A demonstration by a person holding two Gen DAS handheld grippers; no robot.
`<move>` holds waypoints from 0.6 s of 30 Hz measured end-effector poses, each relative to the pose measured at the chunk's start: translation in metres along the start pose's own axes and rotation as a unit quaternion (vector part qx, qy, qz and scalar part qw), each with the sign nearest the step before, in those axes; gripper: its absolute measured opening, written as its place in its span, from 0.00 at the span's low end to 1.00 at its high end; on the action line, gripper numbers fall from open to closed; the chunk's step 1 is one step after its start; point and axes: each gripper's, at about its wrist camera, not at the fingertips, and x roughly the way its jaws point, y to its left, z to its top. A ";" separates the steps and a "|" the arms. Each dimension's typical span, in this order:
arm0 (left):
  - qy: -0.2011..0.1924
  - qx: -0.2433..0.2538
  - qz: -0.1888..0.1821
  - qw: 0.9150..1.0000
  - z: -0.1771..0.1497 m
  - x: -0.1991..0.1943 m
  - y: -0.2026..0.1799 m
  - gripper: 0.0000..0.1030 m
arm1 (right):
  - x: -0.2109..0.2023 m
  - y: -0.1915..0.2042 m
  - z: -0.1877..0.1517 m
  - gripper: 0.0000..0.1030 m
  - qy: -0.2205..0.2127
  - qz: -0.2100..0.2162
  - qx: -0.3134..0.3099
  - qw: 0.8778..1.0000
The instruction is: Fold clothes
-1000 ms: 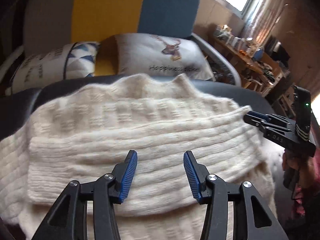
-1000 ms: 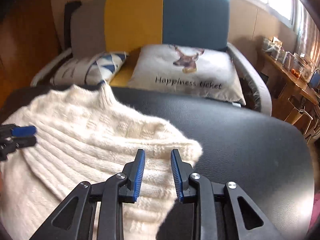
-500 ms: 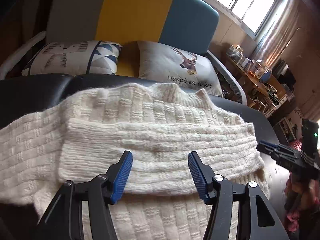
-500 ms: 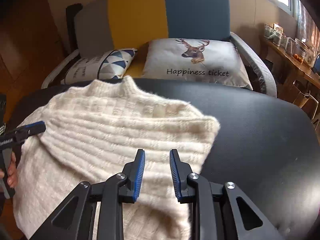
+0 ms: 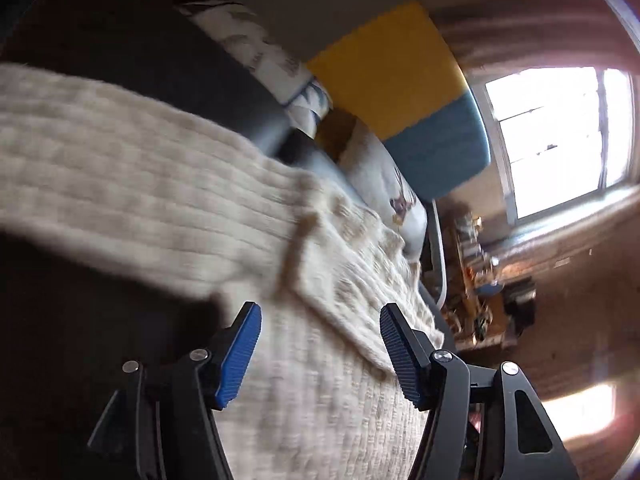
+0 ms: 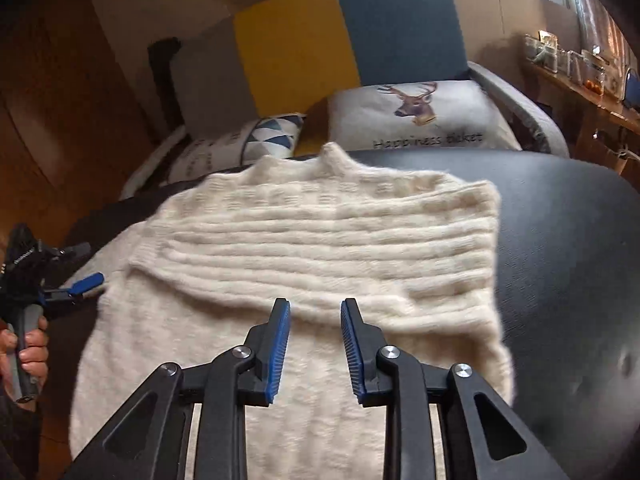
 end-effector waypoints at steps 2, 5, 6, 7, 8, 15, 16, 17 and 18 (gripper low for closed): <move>-0.037 -0.045 0.025 0.998 0.010 -0.047 0.047 0.61 | 0.008 0.019 -0.012 0.25 0.004 0.027 0.006 1.000; -0.099 -0.114 0.067 0.986 0.028 -0.116 0.114 0.61 | 0.023 0.042 -0.026 0.25 0.013 0.043 0.012 0.999; -0.118 -0.138 0.078 0.980 0.033 -0.137 0.136 0.61 | 0.028 0.048 -0.029 0.25 0.016 0.046 0.015 0.999; -0.133 -0.162 0.084 0.974 0.037 -0.151 0.153 0.61 | 0.033 0.054 -0.032 0.25 0.019 0.050 0.018 0.998; -0.147 -0.185 0.090 0.967 0.040 -0.166 0.170 0.61 | 0.037 0.058 -0.034 0.25 0.022 0.051 0.020 0.998; -0.194 -0.276 0.072 0.939 0.063 -0.206 0.234 0.61 | 0.058 0.076 -0.042 0.25 0.049 0.043 0.014 0.998; -0.197 -0.272 0.081 0.939 0.067 -0.204 0.232 0.61 | 0.060 0.077 -0.043 0.25 0.050 0.042 0.013 0.998; -0.199 -0.271 0.088 0.938 0.070 -0.203 0.232 0.61 | 0.060 0.077 -0.044 0.26 0.049 0.041 0.012 0.998; -0.200 -0.272 0.091 0.937 0.075 -0.201 0.232 0.61 | 0.060 0.077 -0.045 0.26 0.047 0.040 0.011 0.998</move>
